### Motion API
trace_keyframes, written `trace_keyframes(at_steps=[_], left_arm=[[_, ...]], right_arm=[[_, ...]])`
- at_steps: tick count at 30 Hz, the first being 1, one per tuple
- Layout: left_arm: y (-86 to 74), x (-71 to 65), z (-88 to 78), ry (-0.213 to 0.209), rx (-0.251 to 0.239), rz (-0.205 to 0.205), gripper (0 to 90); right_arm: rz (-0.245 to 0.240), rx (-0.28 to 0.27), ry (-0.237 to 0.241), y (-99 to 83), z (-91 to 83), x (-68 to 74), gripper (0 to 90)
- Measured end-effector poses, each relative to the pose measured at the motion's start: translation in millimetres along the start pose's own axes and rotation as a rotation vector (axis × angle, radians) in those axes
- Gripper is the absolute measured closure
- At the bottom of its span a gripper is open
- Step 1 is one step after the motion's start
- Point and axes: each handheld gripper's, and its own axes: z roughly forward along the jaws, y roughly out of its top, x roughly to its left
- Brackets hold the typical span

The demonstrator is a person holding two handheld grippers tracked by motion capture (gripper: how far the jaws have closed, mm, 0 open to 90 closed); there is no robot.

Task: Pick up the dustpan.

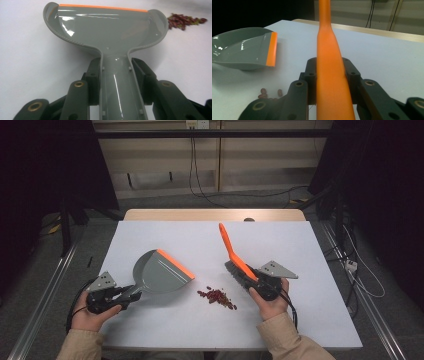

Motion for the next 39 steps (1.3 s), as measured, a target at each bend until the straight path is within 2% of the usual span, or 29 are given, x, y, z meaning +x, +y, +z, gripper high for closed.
trace_keyframes(at_steps=[1, 7, 15, 21, 22, 25, 30, 36, 39], left_arm=[[0.0, -0.3, -1.6, -0.005, 0.008, 0.014, 62.3], [-4.1, -2.9, -7.3, -0.046, 0.019, 0.024, 62.3], [-5.7, -4.5, -12.6, -0.076, 0.022, 0.048, 62.2], [-7.6, -8.7, -11.9, -0.11, 0.045, 0.07, 62.3], [-7.9, -10.6, -11.3, -0.119, 0.045, 0.063, 62.3], [-8.0, -13.1, -10.4, -0.134, 0.064, 0.087, 62.2], [-8.5, -16.6, -7.8, -0.156, 0.084, 0.093, 62.2], [-8.7, -19.8, -3.5, -0.187, 0.1, 0.105, 62.2], [-8.6, -22.5, -2.0, -0.208, 0.089, 0.104, 62.2]], right_arm=[[0.0, 0.0, 0.0, -0.1, -0.3, -0.2, 71.0], [0.007, 0.003, -0.007, -0.1, -1.3, -3.3, 71.0], [0.005, 0.014, -0.008, -1.3, 0.3, -3.2, 71.0], [0.001, 0.026, -0.009, -2.2, 1.5, -3.6, 71.0], [0.0, 0.026, -0.007, -2.5, 1.8, -3.6, 71.0], [-0.004, 0.032, -0.011, -3.3, 2.2, -3.7, 71.0], [-0.018, 0.043, -0.021, -5.6, 2.9, -3.9, 71.0], [-0.031, 0.06, -0.026, -9.2, 3.0, -2.6, 71.0], [-0.037, 0.064, -0.029, -10.9, 3.0, -2.1, 71.0]])
